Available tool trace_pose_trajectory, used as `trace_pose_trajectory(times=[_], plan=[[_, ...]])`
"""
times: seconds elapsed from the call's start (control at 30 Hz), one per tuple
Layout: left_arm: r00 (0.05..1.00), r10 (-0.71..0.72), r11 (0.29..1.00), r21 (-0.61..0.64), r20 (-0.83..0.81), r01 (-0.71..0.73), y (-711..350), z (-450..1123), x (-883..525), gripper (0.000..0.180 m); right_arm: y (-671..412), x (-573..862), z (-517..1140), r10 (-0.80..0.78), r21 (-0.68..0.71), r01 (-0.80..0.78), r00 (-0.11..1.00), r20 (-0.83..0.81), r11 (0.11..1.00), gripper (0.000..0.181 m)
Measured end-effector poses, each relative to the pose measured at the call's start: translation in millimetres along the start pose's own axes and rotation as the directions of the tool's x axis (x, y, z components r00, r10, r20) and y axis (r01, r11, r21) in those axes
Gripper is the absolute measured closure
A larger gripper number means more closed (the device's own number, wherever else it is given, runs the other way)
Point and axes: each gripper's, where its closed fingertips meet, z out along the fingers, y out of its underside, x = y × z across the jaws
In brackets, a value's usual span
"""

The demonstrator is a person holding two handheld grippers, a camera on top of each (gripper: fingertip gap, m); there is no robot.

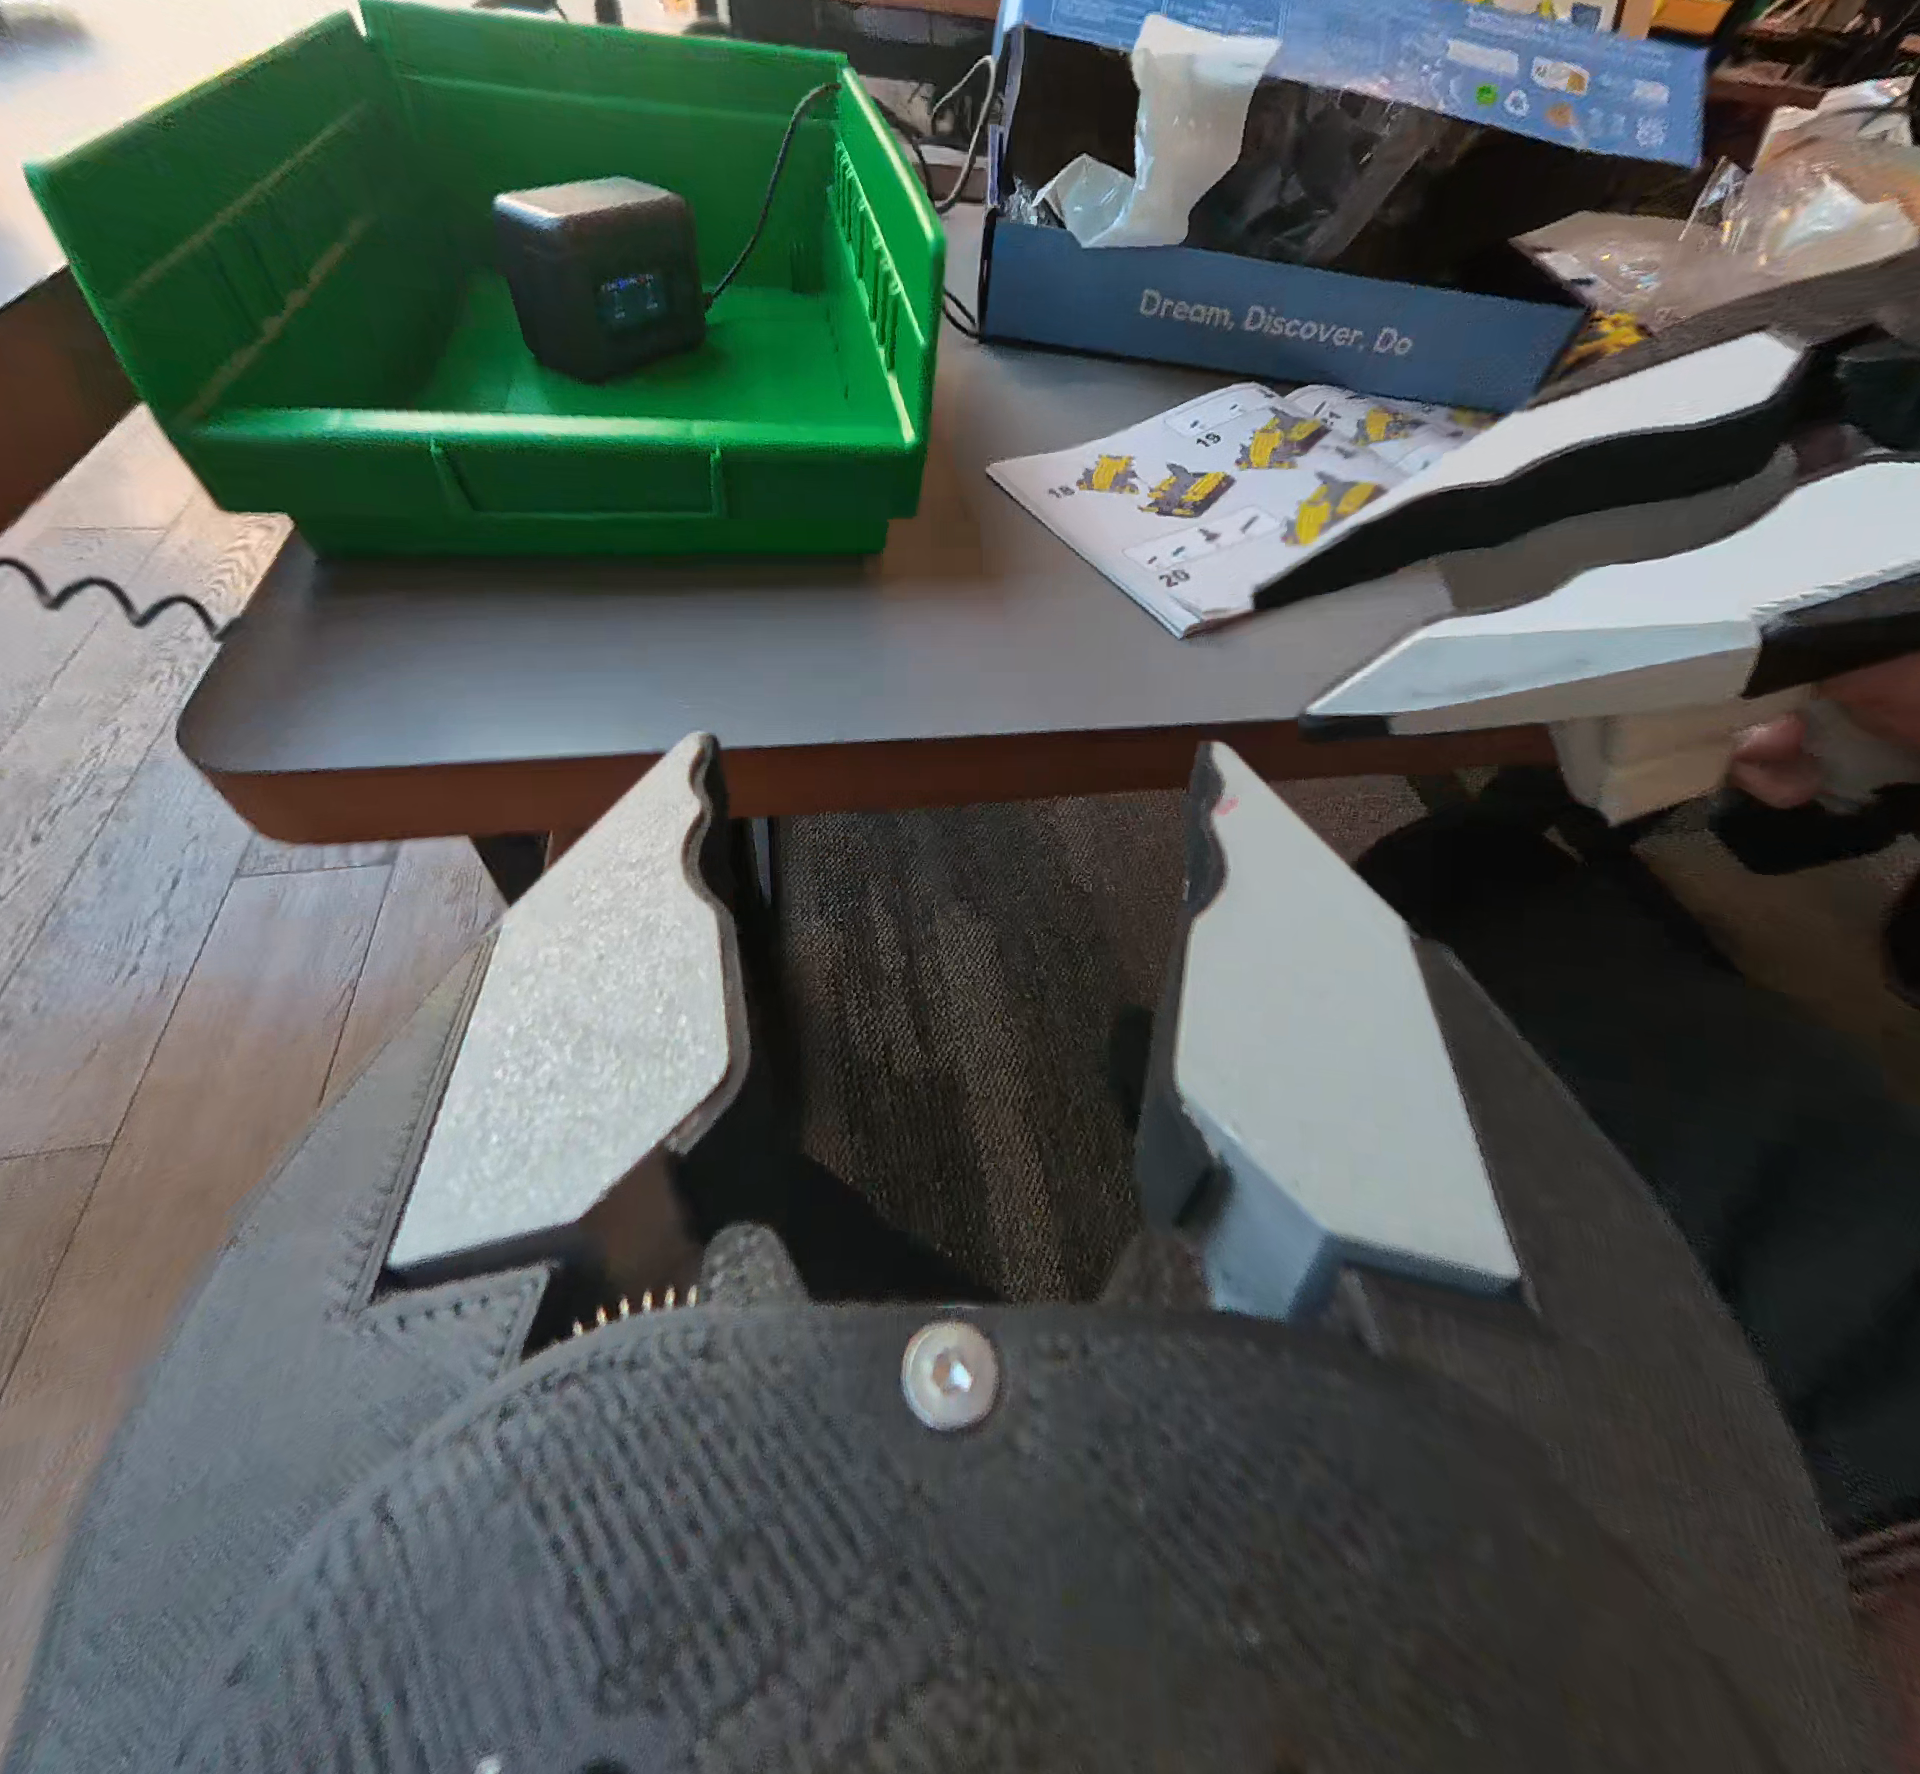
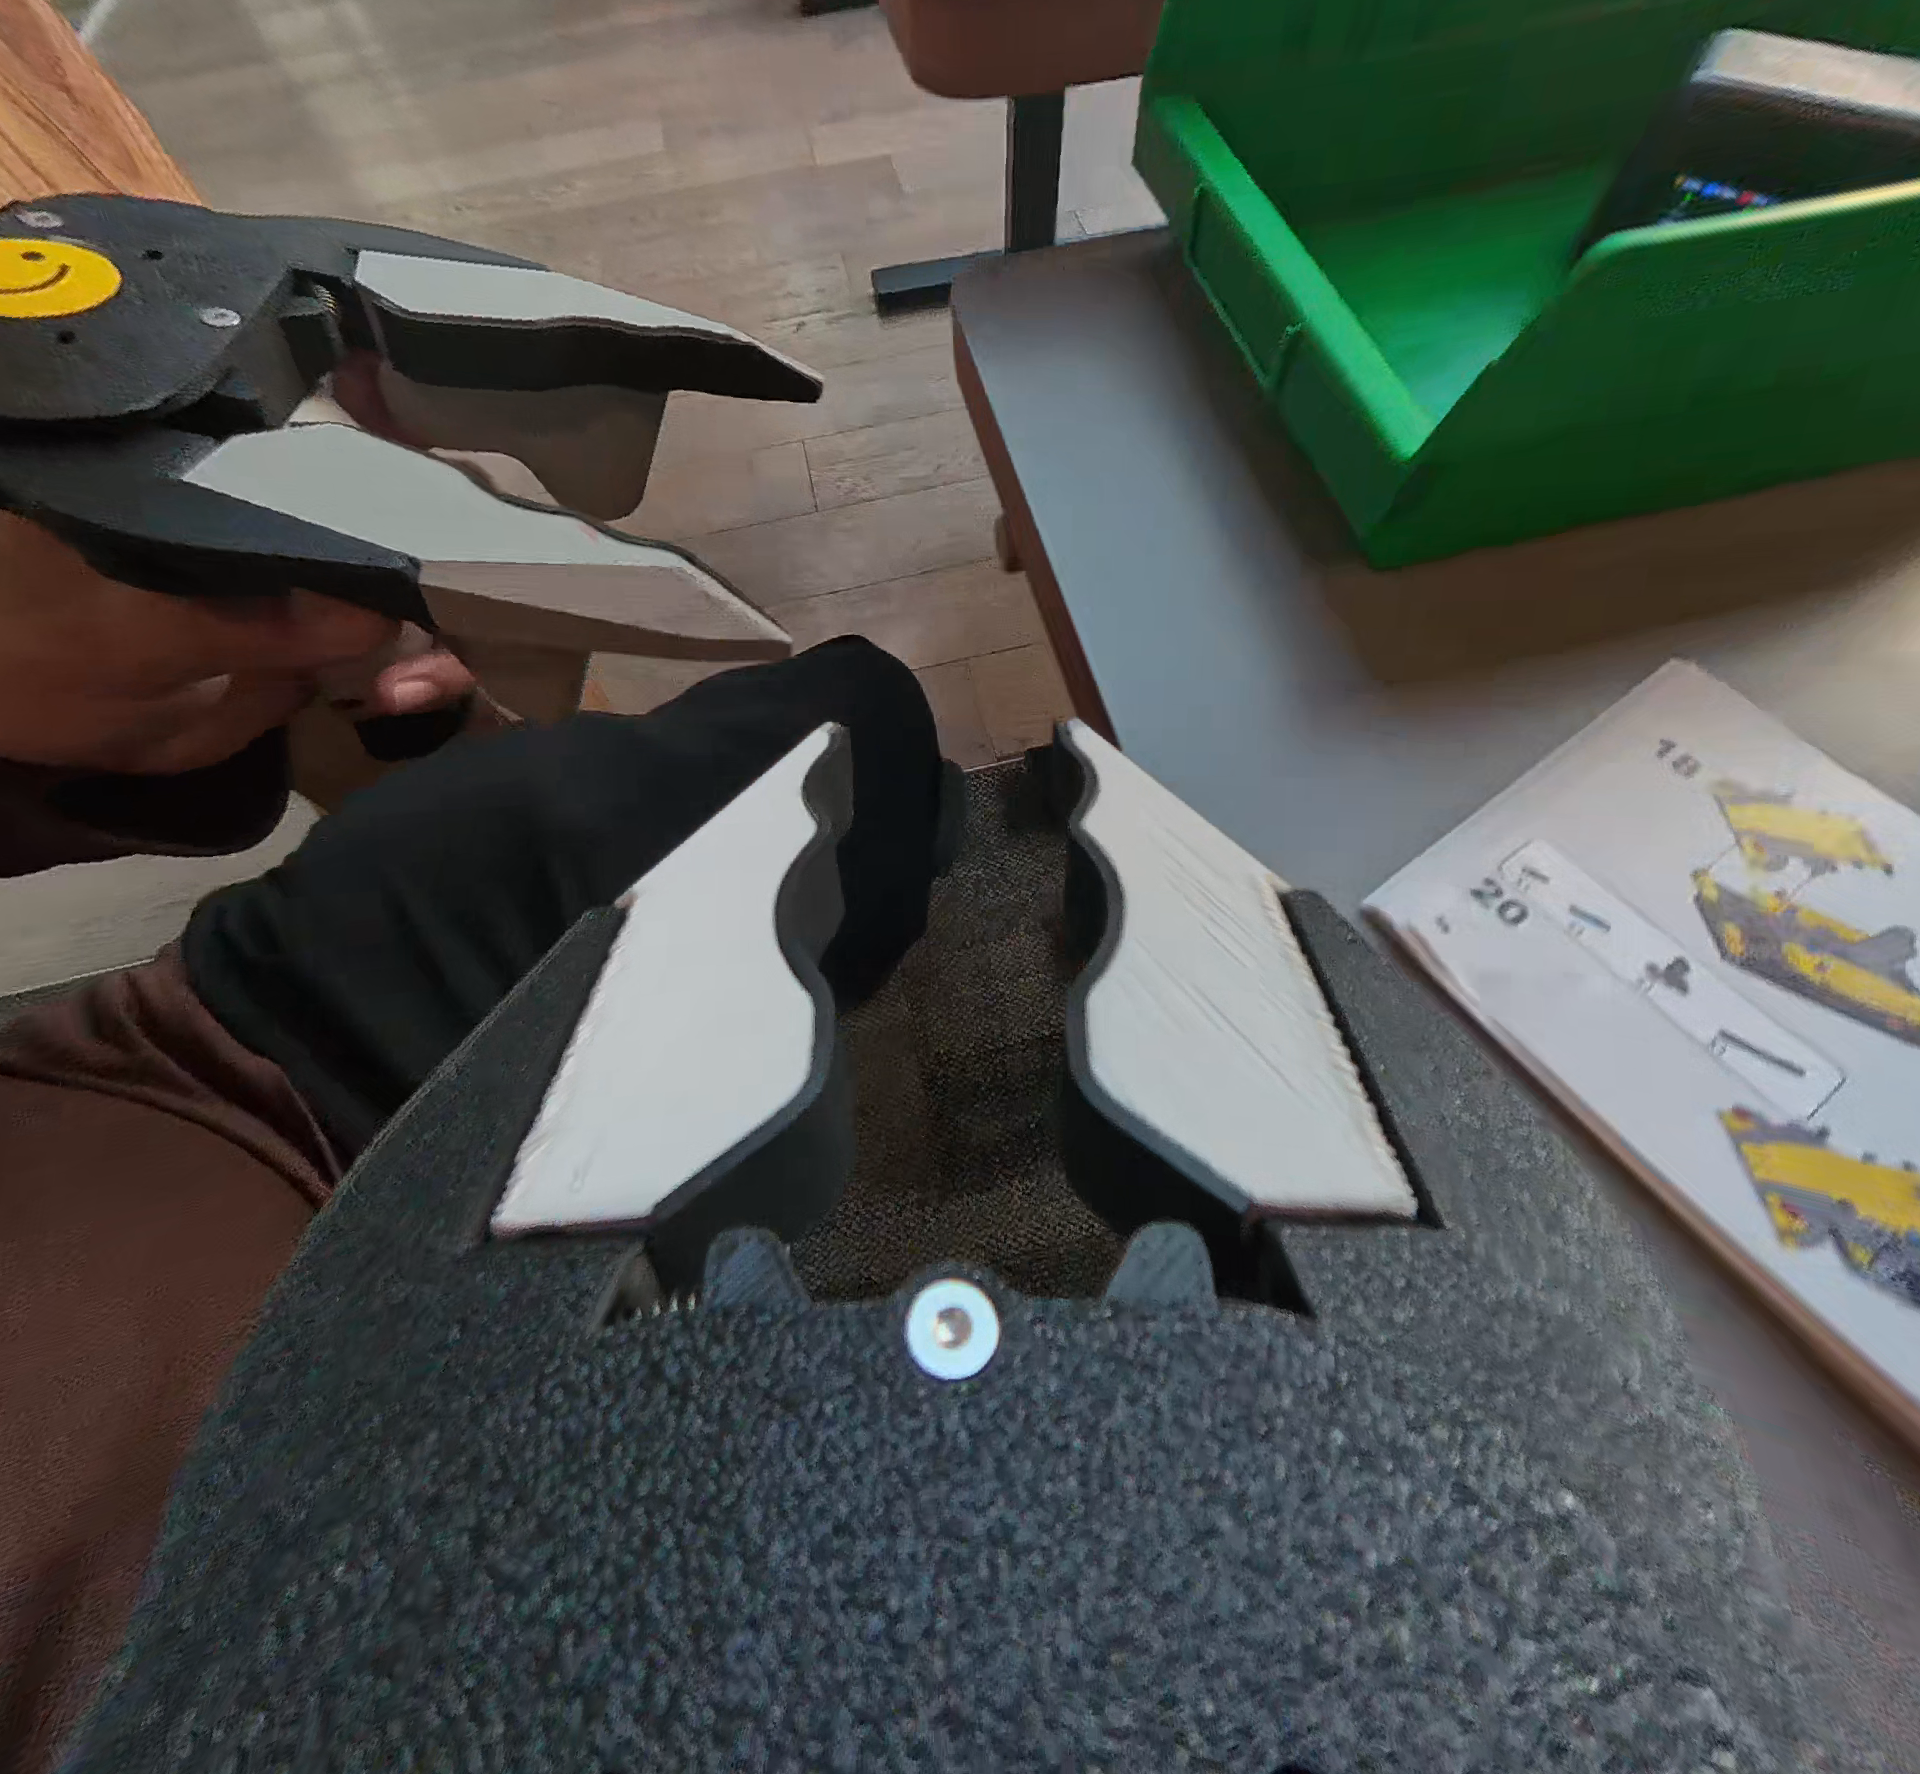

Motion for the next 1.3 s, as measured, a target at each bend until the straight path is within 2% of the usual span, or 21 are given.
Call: trace_pose_trajectory(times=[0.13,0.27,0.37,0.43,0.73,0.9,1.07,1.3], plan=[[1.0,0.003,1.0,-0.024,0.018,-0.003,44,-20,14,0.101,34,-28,-22,0.04,-0.008,-0.04,0.999,-0.007,0.999,0.145],[1.0,-0.003,0.996,-0.085,-0.003,0.003,82,-33,39,0.102,55,-52,-44,0.047,-0.024,-0.048,0.999,-0.026,0.999,0.147],[1.0,0.016,0.996,-0.088,0.002,-0.016,92,-46,54,0.107,59,-69,-57,0.075,-0.01,-0.076,0.997,-0.035,0.997,0.132],[0.999,0.039,0.995,-0.098,0.022,-0.037,104,-59,59,0.109,69,-84,-62,0.081,-0.013,-0.082,0.996,-0.03,0.997,0.132],[0.998,0.021,0.99,-0.143,0.056,-0.013,156,-130,85,0.1,124,-155,-79,0.12,-0.068,-0.121,0.993,-0.02,0.99,0.132],[0.996,0.056,0.981,-0.188,0.064,-0.044,173,-157,107,0.078,129,-182,-102,0.043,-0.085,-0.051,0.994,-0.096,0.995,0.129],[0.996,0.054,0.981,-0.192,0.067,-0.04,181,-171,125,0.076,123,-183,-130,-0.022,-0.078,0.005,0.978,-0.209,0.997,0.116],[0.998,0.042,0.982,-0.188,0.055,-0.031,174,-182,160,0.076,107,-176,-170,0.025,0.009,-0.023,0.958,-0.286,1.0,0.109]])
